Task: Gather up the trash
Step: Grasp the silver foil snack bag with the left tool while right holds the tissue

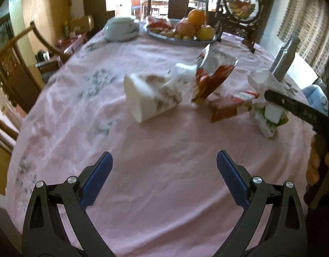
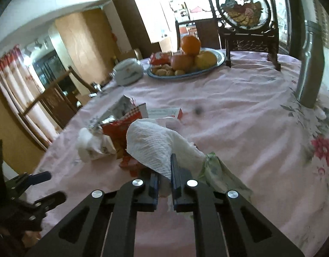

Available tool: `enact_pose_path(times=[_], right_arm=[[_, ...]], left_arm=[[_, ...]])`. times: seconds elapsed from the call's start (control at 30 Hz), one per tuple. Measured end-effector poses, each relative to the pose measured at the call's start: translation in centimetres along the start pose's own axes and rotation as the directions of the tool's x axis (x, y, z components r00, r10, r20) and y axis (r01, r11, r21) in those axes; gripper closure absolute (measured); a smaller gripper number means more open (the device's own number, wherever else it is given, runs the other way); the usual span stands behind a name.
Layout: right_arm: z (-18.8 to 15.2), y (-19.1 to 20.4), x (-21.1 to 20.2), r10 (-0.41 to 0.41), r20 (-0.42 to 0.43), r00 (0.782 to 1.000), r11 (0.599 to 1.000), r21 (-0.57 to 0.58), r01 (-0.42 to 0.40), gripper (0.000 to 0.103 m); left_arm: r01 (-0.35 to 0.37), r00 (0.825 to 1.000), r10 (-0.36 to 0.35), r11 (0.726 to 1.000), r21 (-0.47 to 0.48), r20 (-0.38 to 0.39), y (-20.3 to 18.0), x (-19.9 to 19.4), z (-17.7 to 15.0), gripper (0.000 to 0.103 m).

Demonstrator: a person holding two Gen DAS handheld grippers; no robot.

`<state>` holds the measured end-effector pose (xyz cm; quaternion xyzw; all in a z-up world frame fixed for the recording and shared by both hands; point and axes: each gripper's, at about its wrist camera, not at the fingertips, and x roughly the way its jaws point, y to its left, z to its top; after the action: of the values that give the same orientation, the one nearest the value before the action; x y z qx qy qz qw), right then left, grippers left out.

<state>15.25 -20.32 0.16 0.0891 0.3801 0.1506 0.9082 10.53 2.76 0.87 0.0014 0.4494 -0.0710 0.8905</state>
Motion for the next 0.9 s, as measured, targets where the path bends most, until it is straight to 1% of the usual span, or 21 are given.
enact_pose_path(times=[0.03, 0.07, 0.13, 0.23, 0.3, 0.43, 0.53, 0.73, 0.9], right_arm=[[-0.2, -0.4, -0.9, 0.008, 0.035, 0.999, 1.0, 0.014, -0.008, 0.093], [-0.2, -0.6, -1.4, 0.015, 0.051, 0.999, 1.0, 0.024, -0.016, 0.093], [-0.4, -1.6, -2.6, 0.051, 0.099, 0.994, 0.997, 0.058, -0.057, 0.093], [-0.6, -2.8, -3.6, 0.067, 0.157, 0.985, 0.993, 0.085, -0.081, 0.093], [-0.7, -3.7, -4.0, 0.076, 0.183, 0.98, 0.989, 0.108, -0.097, 0.09], [-0.7, -4.8, -4.4, 0.064, 0.184, 0.981, 0.987, 0.132, -0.089, 0.09], [-0.7, -4.6, -4.4, 0.073, 0.183, 0.98, 0.986, 0.131, -0.098, 0.09], [-0.8, -4.2, -4.4, 0.102, 0.176, 0.979, 0.985, 0.118, -0.124, 0.09], [-0.8, -4.0, -3.8, 0.108, 0.154, 0.982, 0.986, 0.113, -0.127, 0.09]], left_arm=[[-0.006, 1.0, 0.006, 1.0, 0.014, 0.009, -0.6, 0.0, 0.3, 0.009], [-0.006, 1.0, 0.006, 1.0, 0.024, 0.01, -1.1, 0.2, 0.6, 0.009], [-0.008, 1.0, 0.007, 0.999, 0.042, 0.013, -2.0, 0.6, 1.4, 0.009], [-0.019, 1.0, 0.018, 0.998, 0.059, 0.02, -3.2, 1.5, 2.6, 0.009], [-0.018, 1.0, 0.017, 0.997, 0.072, 0.024, -3.9, 2.2, 3.6, 0.009], [-0.017, 0.999, 0.014, 0.996, 0.083, 0.035, -5.2, 3.3, 5.3, 0.009], [0.009, 0.999, -0.011, 0.996, 0.088, 0.031, -5.9, 4.2, 6.5, 0.009], [-0.015, 1.0, 0.012, 0.995, 0.094, 0.028, -6.5, 6.5, 8.4, 0.009], [-0.013, 1.0, 0.011, 0.994, 0.107, 0.016, -7.0, 8.0, 9.3, 0.01]])
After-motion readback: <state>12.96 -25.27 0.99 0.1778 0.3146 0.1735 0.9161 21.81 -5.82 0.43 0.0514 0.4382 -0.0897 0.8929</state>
